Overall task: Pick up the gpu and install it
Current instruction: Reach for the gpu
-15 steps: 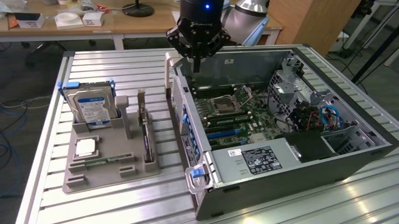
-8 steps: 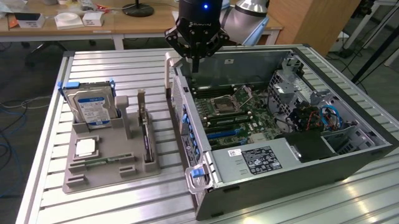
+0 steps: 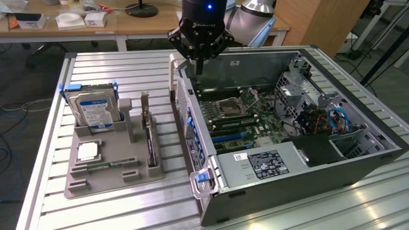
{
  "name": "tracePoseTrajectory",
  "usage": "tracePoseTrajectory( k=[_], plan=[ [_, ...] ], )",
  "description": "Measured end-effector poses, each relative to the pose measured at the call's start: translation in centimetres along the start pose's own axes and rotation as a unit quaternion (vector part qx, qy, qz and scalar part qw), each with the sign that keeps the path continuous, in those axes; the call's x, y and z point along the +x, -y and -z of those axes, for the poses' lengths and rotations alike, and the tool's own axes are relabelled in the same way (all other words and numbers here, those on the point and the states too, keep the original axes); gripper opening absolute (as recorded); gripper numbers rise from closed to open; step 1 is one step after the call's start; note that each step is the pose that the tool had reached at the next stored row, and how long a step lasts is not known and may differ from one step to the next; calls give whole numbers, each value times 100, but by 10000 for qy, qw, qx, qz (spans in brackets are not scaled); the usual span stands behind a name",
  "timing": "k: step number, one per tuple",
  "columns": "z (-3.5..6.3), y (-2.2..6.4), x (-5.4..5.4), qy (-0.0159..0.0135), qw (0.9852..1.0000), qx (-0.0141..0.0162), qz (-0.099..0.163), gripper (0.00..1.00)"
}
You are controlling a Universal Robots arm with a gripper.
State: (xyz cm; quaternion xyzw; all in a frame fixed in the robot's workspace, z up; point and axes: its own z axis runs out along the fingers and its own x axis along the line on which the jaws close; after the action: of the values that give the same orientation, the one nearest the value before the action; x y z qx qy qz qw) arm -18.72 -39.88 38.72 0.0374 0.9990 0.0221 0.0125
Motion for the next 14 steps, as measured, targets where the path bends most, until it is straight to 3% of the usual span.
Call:
tracePoseTrajectory(
  k=[14],
  plan=[
    [-1,5,58,0,10000,0,0,10]
  ],
)
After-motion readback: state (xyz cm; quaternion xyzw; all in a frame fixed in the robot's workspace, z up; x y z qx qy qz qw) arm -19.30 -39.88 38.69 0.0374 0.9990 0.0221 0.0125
